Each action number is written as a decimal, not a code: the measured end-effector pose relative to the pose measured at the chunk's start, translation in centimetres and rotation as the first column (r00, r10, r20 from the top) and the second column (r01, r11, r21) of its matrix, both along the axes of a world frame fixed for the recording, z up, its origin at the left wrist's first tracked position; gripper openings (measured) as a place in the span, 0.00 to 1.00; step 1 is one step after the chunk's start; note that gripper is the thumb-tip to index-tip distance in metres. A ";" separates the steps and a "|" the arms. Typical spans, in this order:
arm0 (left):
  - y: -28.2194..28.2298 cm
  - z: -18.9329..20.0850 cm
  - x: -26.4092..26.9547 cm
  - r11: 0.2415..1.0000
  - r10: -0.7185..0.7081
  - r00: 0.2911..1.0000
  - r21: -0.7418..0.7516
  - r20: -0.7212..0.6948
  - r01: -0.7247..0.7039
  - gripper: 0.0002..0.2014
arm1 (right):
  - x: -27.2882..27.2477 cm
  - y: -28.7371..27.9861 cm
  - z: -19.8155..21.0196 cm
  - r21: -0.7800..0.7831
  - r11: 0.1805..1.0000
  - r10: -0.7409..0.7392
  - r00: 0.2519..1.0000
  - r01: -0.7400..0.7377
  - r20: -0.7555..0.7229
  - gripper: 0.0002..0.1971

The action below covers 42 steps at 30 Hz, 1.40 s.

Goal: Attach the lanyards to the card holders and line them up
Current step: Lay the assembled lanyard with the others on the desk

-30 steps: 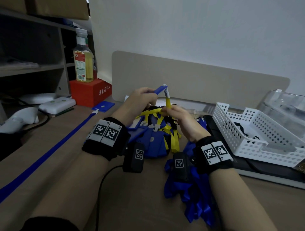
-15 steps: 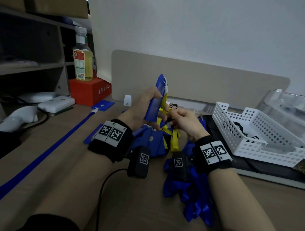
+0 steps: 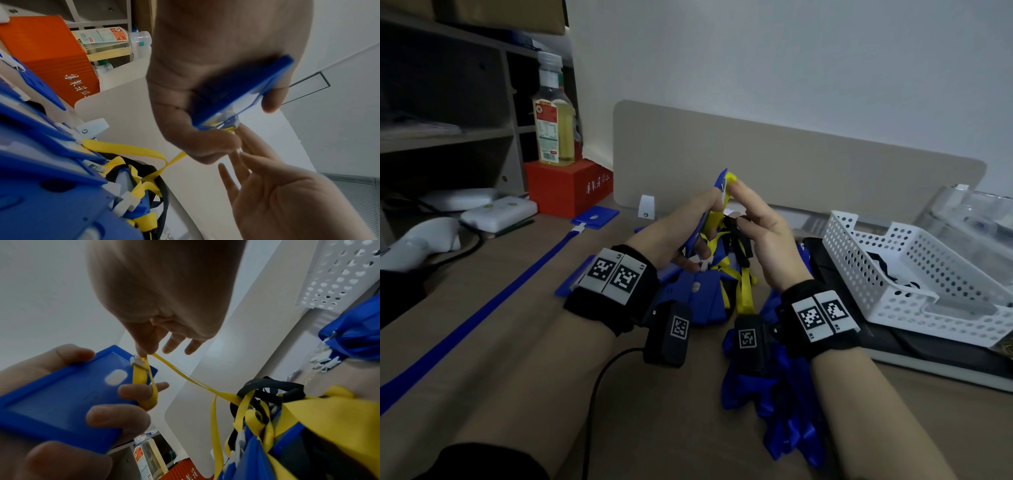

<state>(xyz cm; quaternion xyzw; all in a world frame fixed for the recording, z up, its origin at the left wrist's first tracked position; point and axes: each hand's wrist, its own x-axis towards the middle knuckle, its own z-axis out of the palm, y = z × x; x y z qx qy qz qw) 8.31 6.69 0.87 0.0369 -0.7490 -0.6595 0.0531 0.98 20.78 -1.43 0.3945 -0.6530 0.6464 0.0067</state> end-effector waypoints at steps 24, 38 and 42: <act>-0.8 1.0 0.8 0.961 -0.249 0.968 0.120 -0.015 0.249 0.14 | -0.8 0.1 0.1 -0.038 0.973 -0.200 0.914 0.227 0.352 0.20; -0.3 1.6 1.4 0.939 -0.079 0.995 -0.332 0.057 0.093 0.13 | -0.2 -0.4 0.5 0.016 0.996 -0.089 0.947 0.088 0.307 0.14; -0.4 1.7 1.4 0.925 -0.040 0.997 -0.381 -0.070 0.010 0.14 | 0.5 -0.3 0.6 -0.026 0.996 0.092 0.882 -0.090 0.463 0.18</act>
